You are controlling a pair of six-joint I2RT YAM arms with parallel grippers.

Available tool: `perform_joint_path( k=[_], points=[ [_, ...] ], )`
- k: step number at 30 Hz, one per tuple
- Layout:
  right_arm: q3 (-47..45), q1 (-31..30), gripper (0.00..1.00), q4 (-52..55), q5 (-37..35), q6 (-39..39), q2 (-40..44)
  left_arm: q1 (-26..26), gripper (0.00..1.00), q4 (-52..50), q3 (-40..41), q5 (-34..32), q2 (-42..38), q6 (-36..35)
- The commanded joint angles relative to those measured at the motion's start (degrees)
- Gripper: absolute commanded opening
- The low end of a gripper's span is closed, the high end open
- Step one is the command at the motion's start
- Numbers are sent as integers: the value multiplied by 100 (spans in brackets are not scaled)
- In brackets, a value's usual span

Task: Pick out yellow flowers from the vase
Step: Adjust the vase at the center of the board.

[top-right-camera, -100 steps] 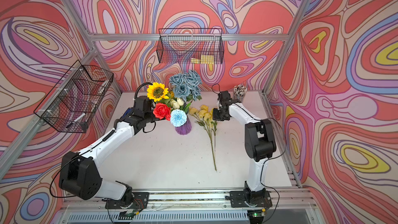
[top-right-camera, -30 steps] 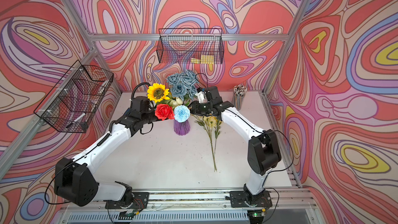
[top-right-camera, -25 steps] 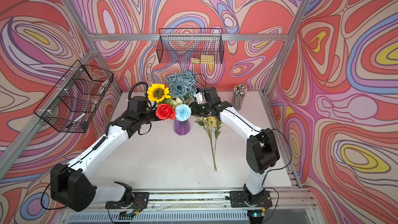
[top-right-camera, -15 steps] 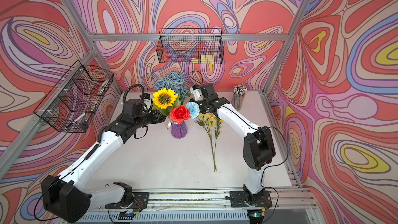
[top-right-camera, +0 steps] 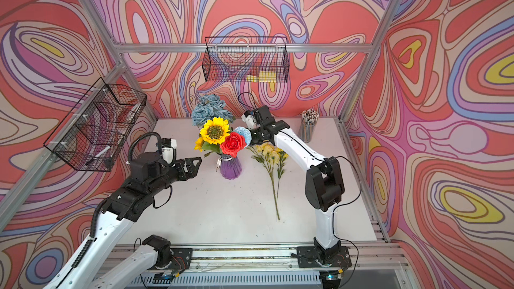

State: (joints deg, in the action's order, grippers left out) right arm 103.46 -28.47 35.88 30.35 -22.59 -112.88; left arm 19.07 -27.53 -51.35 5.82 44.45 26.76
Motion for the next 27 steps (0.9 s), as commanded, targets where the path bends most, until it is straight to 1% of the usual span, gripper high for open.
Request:
perform_joint_path(
  k=[1,2,3,4,5,8,10,11,15,18,20,27],
  points=[
    [92,-27,20,128,-335,176,214,-27,90,-334,85,-478,-7,-21],
    [51,-26,29,150,-463,177,320,-34,90,-305,132,-490,47,-20],
    [-14,-18,34,178,-541,170,420,-28,90,-252,170,-495,136,-11],
    [-100,-18,38,183,-575,141,525,-33,90,-197,193,-474,242,-8],
    [-237,-13,40,143,-628,74,634,-32,91,-154,197,-481,345,11],
    [-975,24,41,-275,-799,-340,1092,-30,91,30,206,-501,660,38],
    [-1598,82,41,-671,-985,-686,1588,-41,91,180,212,-462,794,27],
    [-1929,125,41,-916,-962,-928,1794,-52,91,264,214,-457,837,24],
    [-2982,133,40,-1821,-577,-1652,2337,-99,91,493,162,-378,981,46],
    [-3538,114,39,-2608,-283,-2122,2513,-107,91,605,121,-285,1080,28],
    [-3639,62,39,-2923,-123,-2334,2473,-118,91,650,88,-272,1168,20],
    [-3312,-36,39,-3293,280,-2501,2114,-132,91,789,100,-174,1281,70]
  ],
)
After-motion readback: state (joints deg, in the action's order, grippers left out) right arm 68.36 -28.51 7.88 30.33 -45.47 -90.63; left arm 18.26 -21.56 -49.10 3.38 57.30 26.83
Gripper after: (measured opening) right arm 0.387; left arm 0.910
